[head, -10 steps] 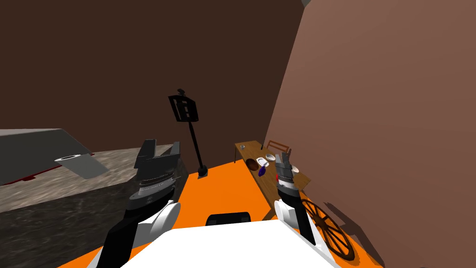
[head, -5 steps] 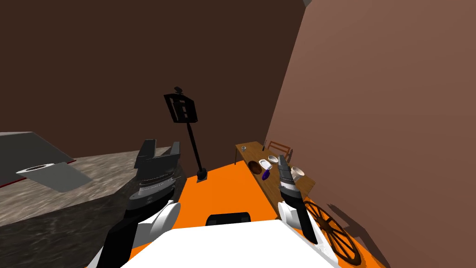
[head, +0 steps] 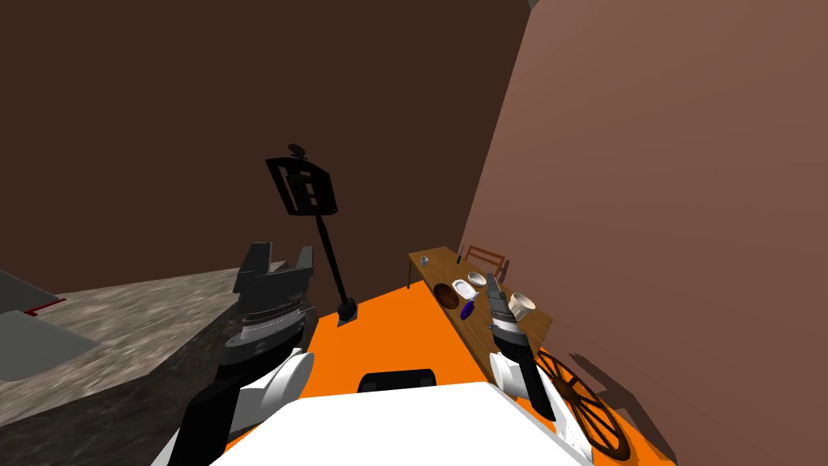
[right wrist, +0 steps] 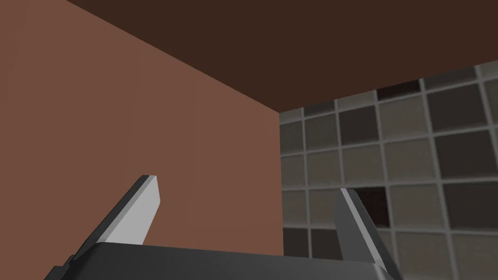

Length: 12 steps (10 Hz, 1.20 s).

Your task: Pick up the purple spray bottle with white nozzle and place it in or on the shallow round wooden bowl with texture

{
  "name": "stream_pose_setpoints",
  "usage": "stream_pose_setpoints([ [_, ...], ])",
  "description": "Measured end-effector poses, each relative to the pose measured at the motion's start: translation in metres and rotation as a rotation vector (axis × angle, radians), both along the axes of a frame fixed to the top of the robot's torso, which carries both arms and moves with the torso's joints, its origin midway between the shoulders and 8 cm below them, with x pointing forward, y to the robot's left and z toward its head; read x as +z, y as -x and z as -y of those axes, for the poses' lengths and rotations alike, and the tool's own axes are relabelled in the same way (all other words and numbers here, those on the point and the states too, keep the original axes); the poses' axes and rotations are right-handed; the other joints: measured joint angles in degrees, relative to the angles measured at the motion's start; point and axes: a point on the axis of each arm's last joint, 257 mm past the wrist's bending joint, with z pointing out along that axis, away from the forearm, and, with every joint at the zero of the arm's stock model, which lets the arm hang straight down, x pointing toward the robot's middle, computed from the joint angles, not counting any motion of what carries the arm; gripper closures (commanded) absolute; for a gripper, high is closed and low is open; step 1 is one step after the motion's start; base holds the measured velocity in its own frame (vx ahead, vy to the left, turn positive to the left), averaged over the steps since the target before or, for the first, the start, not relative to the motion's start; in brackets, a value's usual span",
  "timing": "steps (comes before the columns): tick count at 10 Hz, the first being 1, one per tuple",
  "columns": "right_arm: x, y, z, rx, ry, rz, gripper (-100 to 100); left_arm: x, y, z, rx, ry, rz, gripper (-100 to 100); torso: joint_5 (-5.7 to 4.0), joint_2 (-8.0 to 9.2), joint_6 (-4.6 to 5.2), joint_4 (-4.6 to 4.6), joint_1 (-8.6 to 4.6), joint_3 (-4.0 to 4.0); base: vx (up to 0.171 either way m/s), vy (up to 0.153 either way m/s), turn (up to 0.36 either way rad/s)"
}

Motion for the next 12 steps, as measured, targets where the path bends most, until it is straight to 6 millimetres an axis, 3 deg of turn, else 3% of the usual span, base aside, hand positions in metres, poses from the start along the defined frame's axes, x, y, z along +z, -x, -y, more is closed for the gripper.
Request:
stream_pose_setpoints([
  [12,-0.067,0.002,0.070,-0.288,0.278,-0.150,-100,0.000,0.000,0.000,0.000,0.000,0.000,0,-0.01,0.08,0.00,0.01,-0.07,0.04,0.100,0.049,-0.104],
])
